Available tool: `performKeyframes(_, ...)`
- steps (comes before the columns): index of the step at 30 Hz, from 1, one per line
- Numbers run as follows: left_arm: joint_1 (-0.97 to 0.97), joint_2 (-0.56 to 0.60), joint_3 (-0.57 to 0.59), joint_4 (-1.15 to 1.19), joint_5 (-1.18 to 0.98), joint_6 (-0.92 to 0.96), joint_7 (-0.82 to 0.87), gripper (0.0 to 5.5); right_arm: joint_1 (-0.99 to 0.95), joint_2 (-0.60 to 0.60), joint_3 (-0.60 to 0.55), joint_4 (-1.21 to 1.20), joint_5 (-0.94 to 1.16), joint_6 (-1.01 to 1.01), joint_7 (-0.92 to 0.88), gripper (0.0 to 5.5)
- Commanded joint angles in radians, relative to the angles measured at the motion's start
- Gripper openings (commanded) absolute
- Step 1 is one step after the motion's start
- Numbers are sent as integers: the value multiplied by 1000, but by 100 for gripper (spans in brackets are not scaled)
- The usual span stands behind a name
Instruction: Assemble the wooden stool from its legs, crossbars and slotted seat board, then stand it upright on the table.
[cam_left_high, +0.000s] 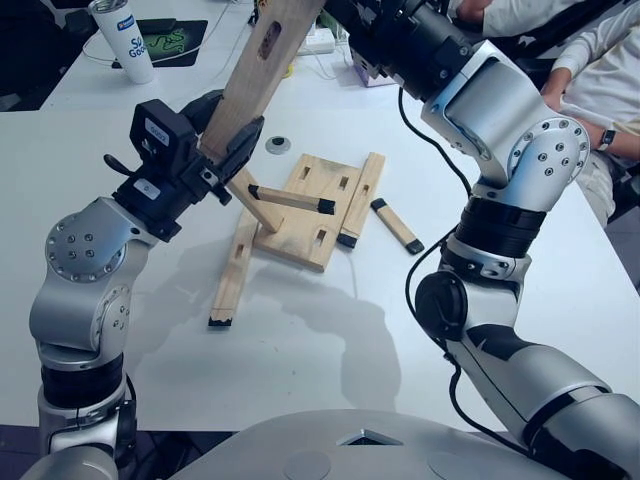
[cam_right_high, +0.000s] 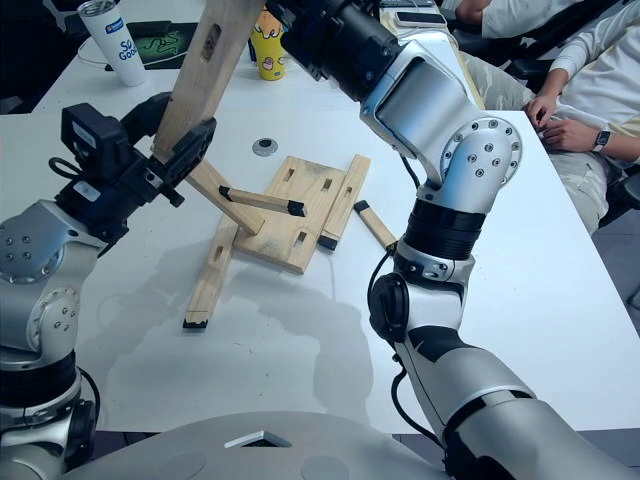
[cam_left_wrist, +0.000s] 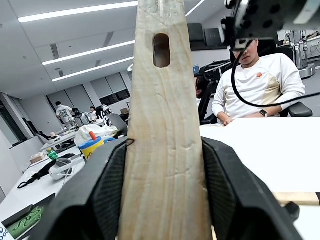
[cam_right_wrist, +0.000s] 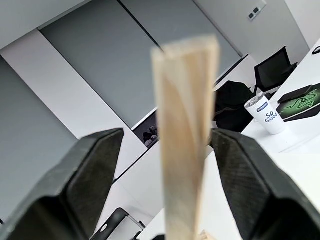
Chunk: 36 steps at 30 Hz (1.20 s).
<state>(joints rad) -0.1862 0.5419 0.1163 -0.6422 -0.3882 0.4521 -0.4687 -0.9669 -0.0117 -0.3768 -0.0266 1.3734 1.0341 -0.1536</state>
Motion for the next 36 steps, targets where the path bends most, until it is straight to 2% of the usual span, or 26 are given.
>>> performKeyframes(1,15,16,-16,-17,11,1,-13,203,-32,-29,18,6,27,-14,3,303)
performKeyframes(15,29,24,-31,-29,19,2,-23,203,-9,-33,66,12,76,-47,-18,116)
performKeyframes(25,36,18,-7,-18,3,8,-14,203,4,-62,80,12,72,-56,-11,110)
performKeyframes(26,36,14,-4,-17,-3,11,-11,239,6,-64,82,11,69,-56,-10,109)
performKeyframes(33,4,-25,53,-15,-72,34,28,339,16,-81,77,16,38,-87,-4,102)
performKeyframes(36,-27,-55,98,-16,-138,57,66,357,14,-102,59,32,26,-112,-2,102)
